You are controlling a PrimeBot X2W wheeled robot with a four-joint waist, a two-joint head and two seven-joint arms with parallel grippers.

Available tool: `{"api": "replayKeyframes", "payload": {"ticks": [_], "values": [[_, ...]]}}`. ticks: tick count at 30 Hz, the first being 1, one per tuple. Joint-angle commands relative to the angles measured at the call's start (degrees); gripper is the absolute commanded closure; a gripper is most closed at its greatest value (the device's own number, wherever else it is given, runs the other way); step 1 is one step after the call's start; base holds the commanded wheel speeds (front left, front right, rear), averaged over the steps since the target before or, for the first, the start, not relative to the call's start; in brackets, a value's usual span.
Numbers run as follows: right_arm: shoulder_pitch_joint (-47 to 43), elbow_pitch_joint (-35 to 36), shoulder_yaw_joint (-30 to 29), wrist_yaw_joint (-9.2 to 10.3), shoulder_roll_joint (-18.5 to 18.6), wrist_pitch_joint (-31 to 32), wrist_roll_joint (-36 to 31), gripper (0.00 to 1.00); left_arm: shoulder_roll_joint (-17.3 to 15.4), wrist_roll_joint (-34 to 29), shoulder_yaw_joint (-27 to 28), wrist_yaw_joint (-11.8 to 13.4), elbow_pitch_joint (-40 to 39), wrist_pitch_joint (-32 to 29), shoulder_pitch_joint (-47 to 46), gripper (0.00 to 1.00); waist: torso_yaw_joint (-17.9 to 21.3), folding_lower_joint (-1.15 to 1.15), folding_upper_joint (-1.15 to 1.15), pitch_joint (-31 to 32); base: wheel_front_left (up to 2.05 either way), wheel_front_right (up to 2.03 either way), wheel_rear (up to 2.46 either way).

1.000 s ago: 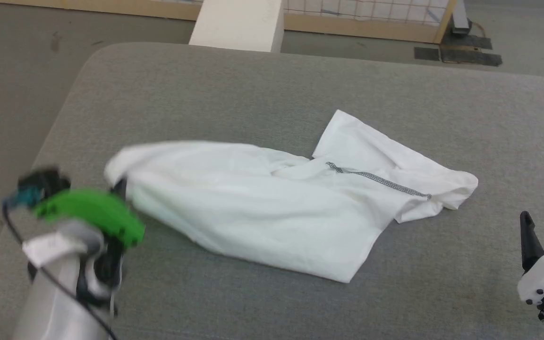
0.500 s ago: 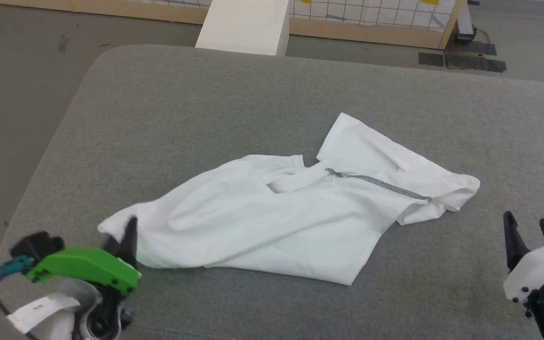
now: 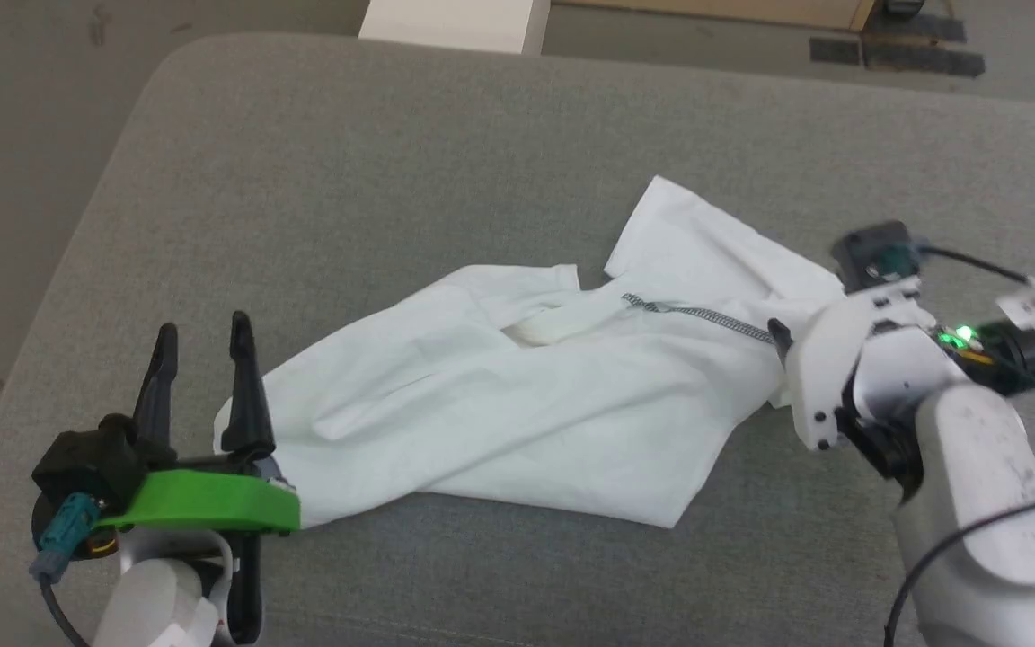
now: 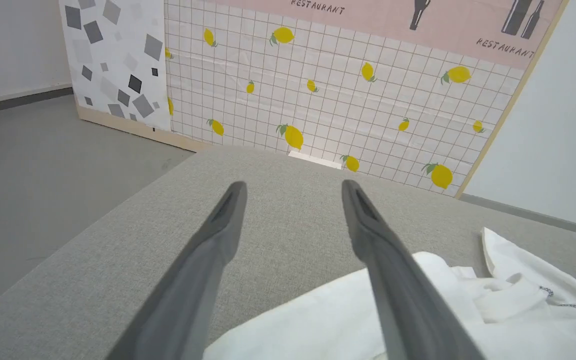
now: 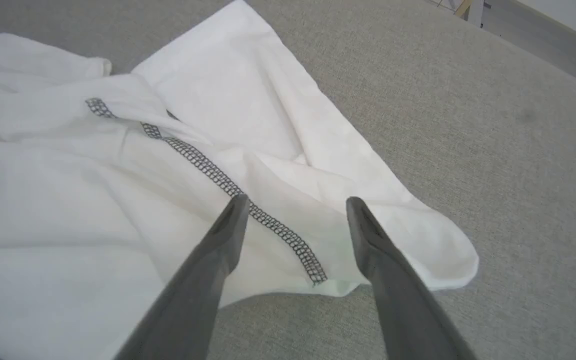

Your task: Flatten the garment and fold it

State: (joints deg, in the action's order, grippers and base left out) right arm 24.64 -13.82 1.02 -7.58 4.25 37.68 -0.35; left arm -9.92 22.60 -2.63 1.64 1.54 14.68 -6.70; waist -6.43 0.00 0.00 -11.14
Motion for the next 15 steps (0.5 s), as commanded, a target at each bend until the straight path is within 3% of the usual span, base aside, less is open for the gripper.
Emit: {"api": "replayKeyframes", "payload": {"ticks": [1,8,13,14,15], "values": [[2.57,-1.94,1.58,0.09,1.07,1.14,-1.19,0.0,1.19,-1.29,0.7,-0.75,-0.56,0.29,-1.2,0.0,-1.15,0.0,0.0,-2.17,0.0,0.0,0.0],[9.33,-11.97,9.58,0.09,4.03,5.51,-3.94,0.0,4.85,-5.02,2.81,-3.95,-0.61,0.3,-2.92,0.0,-3.38,0.0,0.0,-5.73,0.0,0.0,0.0],[9.65,-15.42,14.48,0.09,5.14,6.74,-0.26,0.0,6.04,-5.67,4.08,-5.55,0.47,0.31,-3.3,0.0,-3.58,0.0,0.0,-6.22,0.0,0.0,0.0],[9.72,-15.42,14.77,0.09,5.42,6.19,0.82,0.88,6.21,-5.79,4.29,-5.78,0.77,0.31,-3.35,0.0,-3.44,0.0,0.0,-6.04,0.0,0.0,0.0],[9.77,-15.15,14.67,0.09,5.65,5.33,1.78,1.0,6.33,-5.93,4.45,-5.95,1.01,0.31,-3.39,0.0,-3.27,0.0,0.0,-5.77,0.0,0.0,0.0]]}}
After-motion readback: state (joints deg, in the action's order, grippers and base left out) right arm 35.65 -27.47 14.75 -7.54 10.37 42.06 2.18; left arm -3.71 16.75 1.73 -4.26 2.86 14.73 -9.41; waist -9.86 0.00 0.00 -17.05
